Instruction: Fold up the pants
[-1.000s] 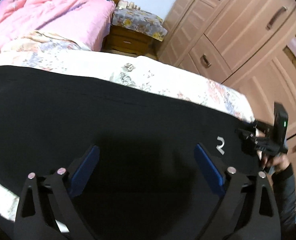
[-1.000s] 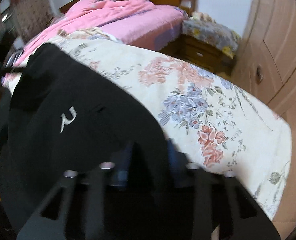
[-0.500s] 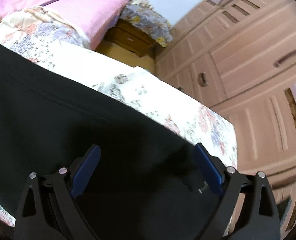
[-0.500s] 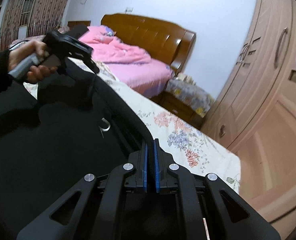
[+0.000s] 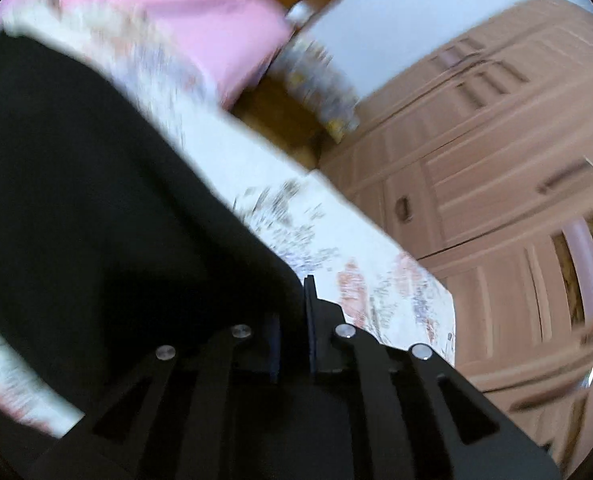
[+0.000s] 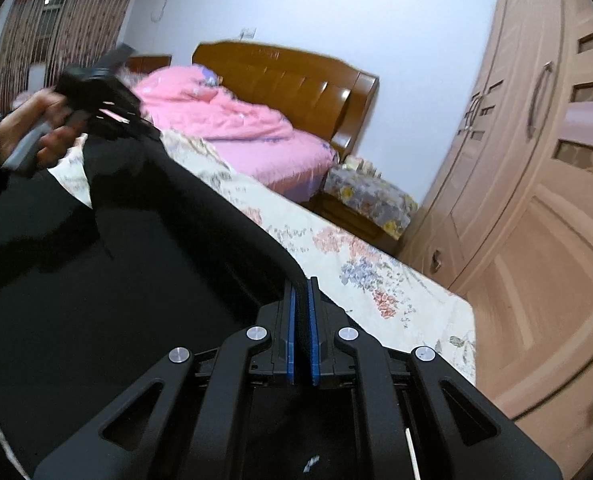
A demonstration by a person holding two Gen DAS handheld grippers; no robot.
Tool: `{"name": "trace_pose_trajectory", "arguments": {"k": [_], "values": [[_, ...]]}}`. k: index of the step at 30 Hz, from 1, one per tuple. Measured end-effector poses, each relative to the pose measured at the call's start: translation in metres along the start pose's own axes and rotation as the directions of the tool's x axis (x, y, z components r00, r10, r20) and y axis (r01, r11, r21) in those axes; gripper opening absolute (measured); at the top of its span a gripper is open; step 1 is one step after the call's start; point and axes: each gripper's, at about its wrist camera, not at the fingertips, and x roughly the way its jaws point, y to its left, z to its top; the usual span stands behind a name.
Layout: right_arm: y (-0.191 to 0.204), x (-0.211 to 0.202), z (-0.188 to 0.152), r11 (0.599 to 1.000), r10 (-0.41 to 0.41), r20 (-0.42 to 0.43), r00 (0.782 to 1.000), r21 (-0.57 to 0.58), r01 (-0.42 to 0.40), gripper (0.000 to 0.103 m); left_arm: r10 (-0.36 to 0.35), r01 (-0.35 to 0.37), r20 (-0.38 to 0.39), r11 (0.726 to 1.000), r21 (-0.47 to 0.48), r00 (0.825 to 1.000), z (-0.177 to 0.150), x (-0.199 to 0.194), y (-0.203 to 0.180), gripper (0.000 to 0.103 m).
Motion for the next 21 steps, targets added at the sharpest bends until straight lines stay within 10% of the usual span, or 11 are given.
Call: {"name": "trace_pose_trajectory", "arguments": {"k": [7,13,16,17,21], "values": [[0.039,-0.090,-0.057,0.998,0.051,0.034,0.998,0.037,-0.053,0.008,-0.111,0.025,0.261,0.950,0.310,0.959,-0.147,-0.171,-0.020,0.012],[0.087,-0.066,-0.131,0.981,0.162,-0.186,0.969,0.135,-0.138,0.012,0.048,-0.093,0.155,0.951,0.296,0.987,-0.267,-0.154,0.052,0.013],[0.083,-0.081,-0.134,0.959,0.187,-0.162,0.969,0.245,-0.144,0.047,0.061,-0.089,0.115,0.961,0.261,0.992,-0.289,-0.140,0.083,0.019],[0.079,-0.090,-0.134,0.941,0.207,-0.139,0.968,0.300,-0.158,0.073,0.049,-0.076,0.111,0.964,0.254,0.993,-0.290,-0.143,0.085,0.020],[0.072,-0.133,-0.145,0.885,0.224,0.005,0.974,0.419,-0.206,0.081,0.038,-0.070,0.162,0.978,0.195,0.986,-0.291,-0.173,0.089,0.083]]}}
